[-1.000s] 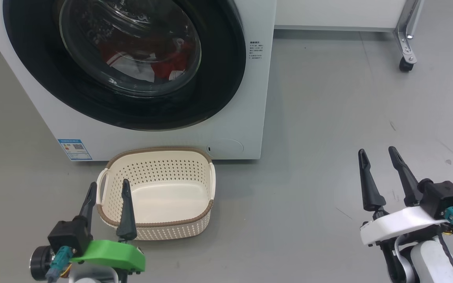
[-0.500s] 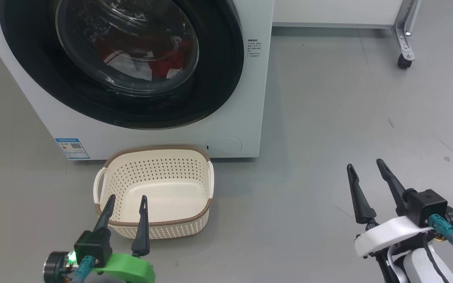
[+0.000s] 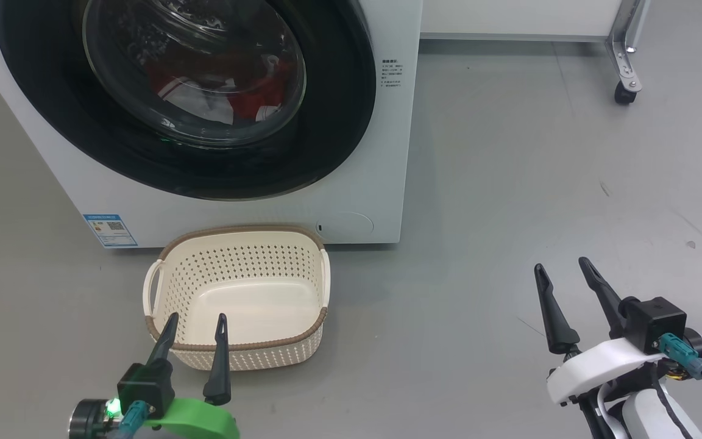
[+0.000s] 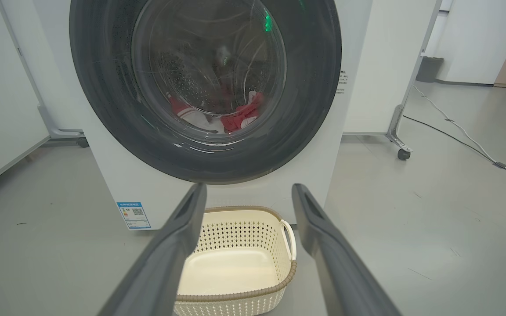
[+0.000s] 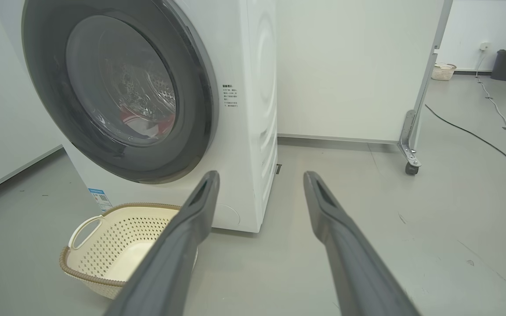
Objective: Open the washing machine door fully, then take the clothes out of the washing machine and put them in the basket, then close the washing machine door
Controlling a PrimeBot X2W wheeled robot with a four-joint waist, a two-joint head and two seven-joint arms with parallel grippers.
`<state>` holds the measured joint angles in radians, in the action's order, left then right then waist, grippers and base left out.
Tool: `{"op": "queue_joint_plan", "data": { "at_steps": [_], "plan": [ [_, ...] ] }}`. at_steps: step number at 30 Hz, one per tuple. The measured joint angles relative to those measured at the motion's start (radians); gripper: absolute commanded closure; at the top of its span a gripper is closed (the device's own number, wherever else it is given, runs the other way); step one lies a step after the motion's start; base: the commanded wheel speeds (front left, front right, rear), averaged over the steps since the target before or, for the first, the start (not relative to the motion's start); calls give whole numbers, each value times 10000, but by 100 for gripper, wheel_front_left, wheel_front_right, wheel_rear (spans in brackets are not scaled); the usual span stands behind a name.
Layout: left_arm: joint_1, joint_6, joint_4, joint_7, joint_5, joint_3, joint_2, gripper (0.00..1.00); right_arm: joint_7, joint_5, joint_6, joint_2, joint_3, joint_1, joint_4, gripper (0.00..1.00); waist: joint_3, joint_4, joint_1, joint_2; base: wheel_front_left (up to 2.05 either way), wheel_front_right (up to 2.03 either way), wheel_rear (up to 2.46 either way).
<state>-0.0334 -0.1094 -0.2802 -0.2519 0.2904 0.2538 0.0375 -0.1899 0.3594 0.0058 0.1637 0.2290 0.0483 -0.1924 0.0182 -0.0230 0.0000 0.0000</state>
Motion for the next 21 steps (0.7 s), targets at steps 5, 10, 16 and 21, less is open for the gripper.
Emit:
{"op": "queue_joint_plan", "data": {
  "at_steps": [5,10,16,21],
  "plan": [
    [-14,-13,-52,0,0,-8,2,0,8,88,2,-75,0,7,-104,0,-15,-13,0,0,0,0,0],
    [-24,-15,-96,0,0,-6,2,0,12,104,0,-96,-17,17,-205,0,-42,-25,0,0,0,0,0],
    [-31,-48,-148,0,0,4,2,0,12,153,0,-96,-25,32,-291,0,-72,-36,0,0,0,0,0],
    [-46,-88,-180,0,0,10,2,0,15,176,0,-104,-31,34,-395,0,-97,-42,0,0,0,0,0]
  ]
}}
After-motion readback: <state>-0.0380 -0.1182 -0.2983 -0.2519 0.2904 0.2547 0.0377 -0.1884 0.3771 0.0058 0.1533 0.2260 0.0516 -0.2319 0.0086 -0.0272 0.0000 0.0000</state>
